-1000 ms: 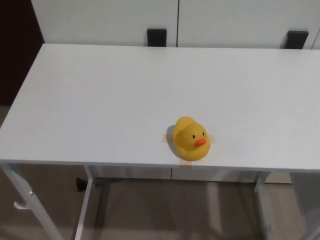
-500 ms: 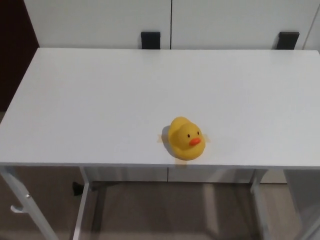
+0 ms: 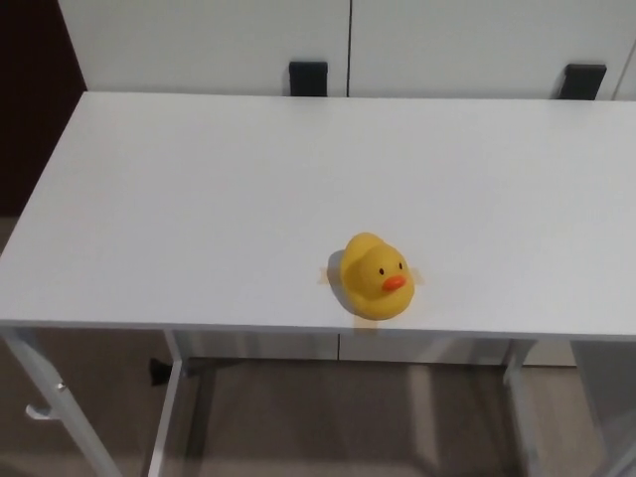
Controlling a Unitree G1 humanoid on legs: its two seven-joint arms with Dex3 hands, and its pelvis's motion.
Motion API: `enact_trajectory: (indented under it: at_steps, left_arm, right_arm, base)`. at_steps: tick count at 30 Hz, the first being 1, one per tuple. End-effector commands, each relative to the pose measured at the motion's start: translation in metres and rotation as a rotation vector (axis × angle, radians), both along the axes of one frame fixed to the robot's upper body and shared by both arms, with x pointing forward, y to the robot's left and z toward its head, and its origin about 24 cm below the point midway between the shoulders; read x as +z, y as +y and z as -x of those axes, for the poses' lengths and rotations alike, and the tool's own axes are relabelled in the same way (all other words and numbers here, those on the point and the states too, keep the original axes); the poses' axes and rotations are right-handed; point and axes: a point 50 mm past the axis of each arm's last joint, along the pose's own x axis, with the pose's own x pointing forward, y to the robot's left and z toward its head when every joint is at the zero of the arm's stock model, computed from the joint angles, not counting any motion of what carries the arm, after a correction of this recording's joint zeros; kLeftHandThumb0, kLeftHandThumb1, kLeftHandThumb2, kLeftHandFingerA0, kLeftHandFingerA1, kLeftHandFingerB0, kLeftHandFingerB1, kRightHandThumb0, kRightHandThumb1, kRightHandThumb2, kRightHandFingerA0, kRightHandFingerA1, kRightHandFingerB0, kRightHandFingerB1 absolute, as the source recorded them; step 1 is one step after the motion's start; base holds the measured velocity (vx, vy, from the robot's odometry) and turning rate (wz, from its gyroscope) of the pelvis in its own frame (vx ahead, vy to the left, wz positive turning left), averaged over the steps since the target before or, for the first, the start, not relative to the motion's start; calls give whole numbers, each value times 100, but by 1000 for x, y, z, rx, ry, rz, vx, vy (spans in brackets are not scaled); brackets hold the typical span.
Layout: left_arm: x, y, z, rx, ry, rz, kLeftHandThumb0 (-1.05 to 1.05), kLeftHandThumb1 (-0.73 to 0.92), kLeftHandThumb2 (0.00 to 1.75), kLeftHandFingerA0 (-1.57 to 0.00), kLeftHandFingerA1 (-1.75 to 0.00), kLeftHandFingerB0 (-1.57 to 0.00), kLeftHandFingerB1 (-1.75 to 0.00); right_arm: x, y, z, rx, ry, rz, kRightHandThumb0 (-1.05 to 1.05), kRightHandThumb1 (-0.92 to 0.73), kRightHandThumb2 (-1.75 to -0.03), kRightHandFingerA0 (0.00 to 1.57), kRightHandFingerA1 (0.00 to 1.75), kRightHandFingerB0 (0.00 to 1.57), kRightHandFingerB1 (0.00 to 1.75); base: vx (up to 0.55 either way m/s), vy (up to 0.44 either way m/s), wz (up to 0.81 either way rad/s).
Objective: The robot uses its right hand to push the yellow duck toy to the center of the white desk.
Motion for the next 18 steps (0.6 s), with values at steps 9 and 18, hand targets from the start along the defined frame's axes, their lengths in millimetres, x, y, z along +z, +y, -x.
enact_trajectory:
  at_steps: [9, 18]
  left_arm:
    - [5, 4, -8, -27, -26, -20, -13, 60, 85, -88, -92, -87, -100]
    - [6, 5, -7, -14, -34, -23, -15, 59, 81, -92, -96, -89, -100]
  right_arm:
    - [-3, 14, -13, 540, 284, -33, -1, -50, -92, 94, 49, 71, 48]
    - [-3, 15, -15, 557, 291, -3, -7, -53, -90, 91, 50, 67, 49]
  base:
    - [0, 0, 0]
    - [0, 0, 0]
